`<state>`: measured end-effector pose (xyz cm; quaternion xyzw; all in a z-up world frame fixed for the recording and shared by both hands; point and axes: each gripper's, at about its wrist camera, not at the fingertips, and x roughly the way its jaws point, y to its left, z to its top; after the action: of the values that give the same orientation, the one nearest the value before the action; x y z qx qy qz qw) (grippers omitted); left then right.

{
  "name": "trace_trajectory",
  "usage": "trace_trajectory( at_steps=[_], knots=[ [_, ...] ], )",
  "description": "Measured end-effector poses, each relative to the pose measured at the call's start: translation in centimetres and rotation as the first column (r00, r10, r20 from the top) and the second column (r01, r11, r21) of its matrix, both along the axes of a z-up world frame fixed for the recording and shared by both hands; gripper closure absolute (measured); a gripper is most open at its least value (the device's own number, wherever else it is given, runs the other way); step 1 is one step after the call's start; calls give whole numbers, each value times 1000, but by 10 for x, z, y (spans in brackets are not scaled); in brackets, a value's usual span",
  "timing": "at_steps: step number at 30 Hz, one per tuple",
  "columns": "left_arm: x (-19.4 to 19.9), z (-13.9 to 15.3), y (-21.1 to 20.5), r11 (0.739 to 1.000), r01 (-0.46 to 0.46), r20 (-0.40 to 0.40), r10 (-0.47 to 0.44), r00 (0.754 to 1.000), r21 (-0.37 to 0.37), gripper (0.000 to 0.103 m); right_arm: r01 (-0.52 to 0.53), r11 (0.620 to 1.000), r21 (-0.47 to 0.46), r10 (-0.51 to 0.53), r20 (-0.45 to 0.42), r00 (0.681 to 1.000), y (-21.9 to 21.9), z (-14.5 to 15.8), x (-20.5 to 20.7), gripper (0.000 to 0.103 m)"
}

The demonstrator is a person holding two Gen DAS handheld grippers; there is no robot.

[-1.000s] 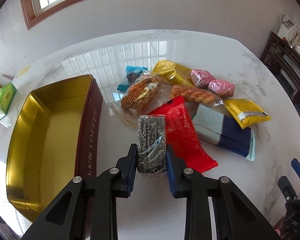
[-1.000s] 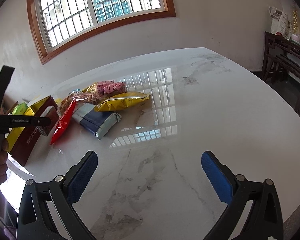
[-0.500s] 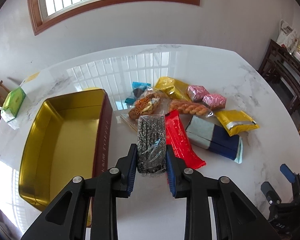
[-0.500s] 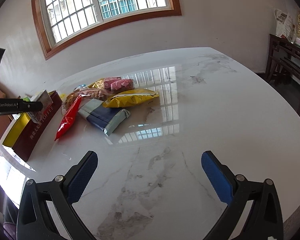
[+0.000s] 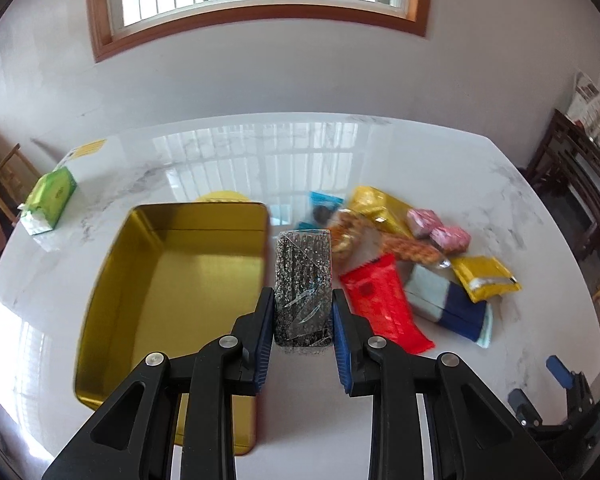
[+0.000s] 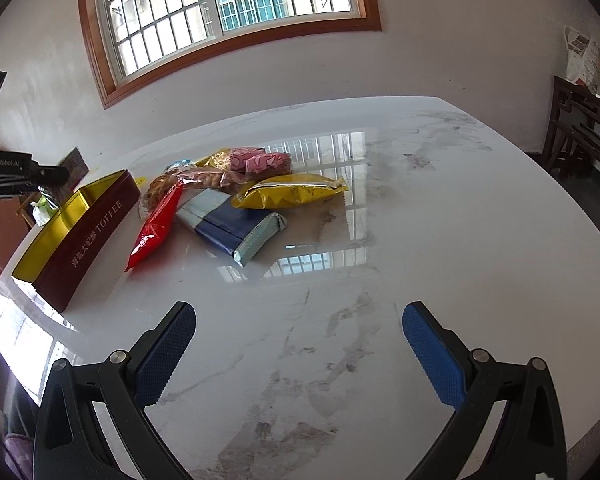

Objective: Organize snacks
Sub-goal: 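Lift and carry the black packet over the gold tin with the left gripper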

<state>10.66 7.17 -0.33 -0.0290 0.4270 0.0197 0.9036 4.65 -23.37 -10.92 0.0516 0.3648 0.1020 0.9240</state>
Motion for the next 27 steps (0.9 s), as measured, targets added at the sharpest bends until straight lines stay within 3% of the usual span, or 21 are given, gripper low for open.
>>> trace_trajectory(
  at_steps=[7, 12, 18, 21, 23, 27],
  knots=[
    [6, -3, 40, 997, -74, -9, 74, 997, 23, 75, -34, 999, -2, 34, -6, 999, 10, 0, 2, 0],
    [13, -12, 62, 992, -113, -19, 115, 993, 52, 75, -96, 994, 52, 97, -17, 995, 24, 5, 8, 0],
    [25, -29, 83, 987, -148, -52, 152, 987, 67, 75, -202, 953, 228, 215, -35, 976, 47, 13, 33, 0],
    [31, -35, 91, 985, -157, -64, 162, 985, 72, 75, -213, 926, 313, 243, -63, 968, 56, 8, 52, 9],
    [36, -39, 97, 983, -162, -70, 168, 983, 83, 75, -225, 910, 349, 270, -86, 959, 64, 4, 63, 20],
    [43, -43, 106, 982, -167, -81, 174, 981, 87, 75, -240, 887, 395, 309, -121, 943, 80, -6, 81, 25]
  ],
)
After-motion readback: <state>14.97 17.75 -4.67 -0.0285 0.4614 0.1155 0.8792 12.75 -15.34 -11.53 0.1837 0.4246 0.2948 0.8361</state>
